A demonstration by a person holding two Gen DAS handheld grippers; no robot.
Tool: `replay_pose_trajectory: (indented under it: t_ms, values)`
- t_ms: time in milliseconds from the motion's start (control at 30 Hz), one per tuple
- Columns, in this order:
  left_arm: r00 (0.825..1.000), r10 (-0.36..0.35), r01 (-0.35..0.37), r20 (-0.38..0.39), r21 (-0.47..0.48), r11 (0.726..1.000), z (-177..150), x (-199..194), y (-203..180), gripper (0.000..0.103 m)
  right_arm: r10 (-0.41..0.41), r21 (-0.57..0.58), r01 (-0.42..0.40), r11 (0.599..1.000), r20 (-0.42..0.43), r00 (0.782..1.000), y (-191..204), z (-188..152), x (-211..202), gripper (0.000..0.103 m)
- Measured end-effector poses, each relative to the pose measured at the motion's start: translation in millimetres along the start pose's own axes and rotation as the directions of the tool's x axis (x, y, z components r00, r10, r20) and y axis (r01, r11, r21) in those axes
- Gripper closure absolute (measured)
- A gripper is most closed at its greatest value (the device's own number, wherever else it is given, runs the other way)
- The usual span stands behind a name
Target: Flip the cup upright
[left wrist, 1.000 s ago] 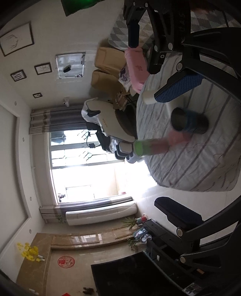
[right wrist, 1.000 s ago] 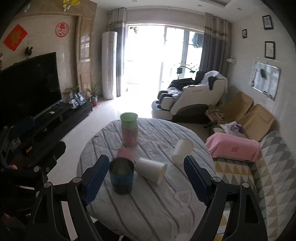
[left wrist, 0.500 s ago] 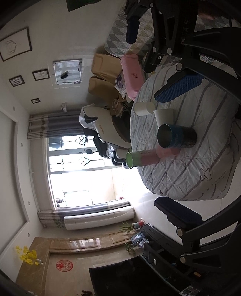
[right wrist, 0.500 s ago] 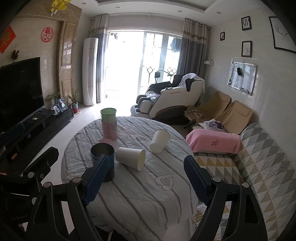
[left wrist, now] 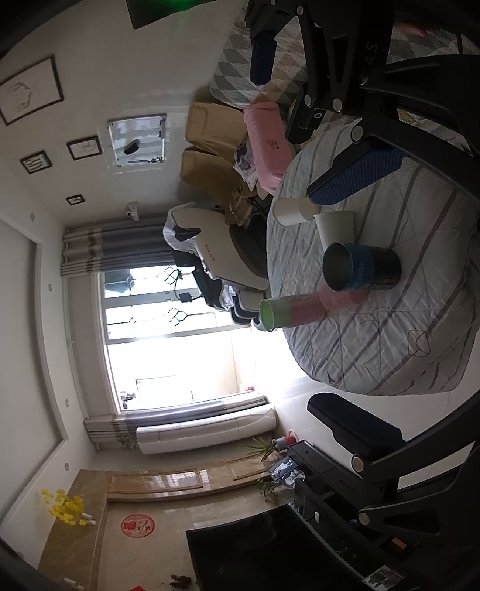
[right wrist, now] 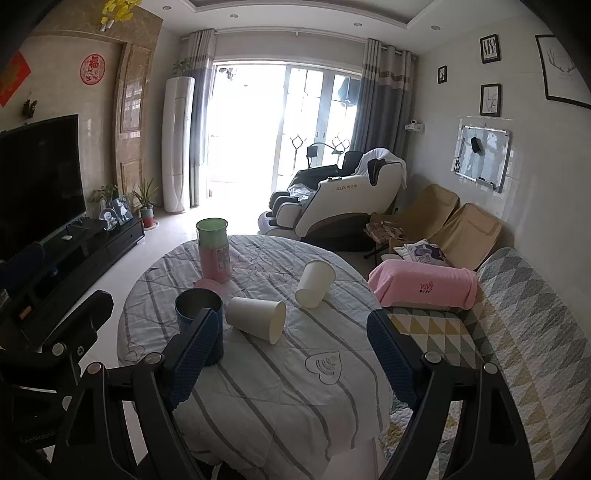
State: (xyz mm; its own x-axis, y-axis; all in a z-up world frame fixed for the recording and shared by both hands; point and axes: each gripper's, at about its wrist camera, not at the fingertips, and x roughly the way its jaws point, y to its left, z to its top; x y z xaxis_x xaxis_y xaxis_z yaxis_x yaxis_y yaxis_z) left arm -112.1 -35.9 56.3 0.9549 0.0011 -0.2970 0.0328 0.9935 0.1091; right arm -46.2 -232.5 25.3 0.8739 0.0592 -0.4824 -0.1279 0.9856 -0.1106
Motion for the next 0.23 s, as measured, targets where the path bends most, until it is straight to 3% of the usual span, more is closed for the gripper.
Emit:
replay_pose_trajectory:
  t_ms: [233]
  values:
    - [1.0, 0.007, -0.007, 0.019, -0.006, 1.0, -0.2, 2.2, 1.7, 0.0, 0.013, 0.003, -0.013, 1.0, 0.009, 1.0, -0.6, 3.9, 5.1, 0.019]
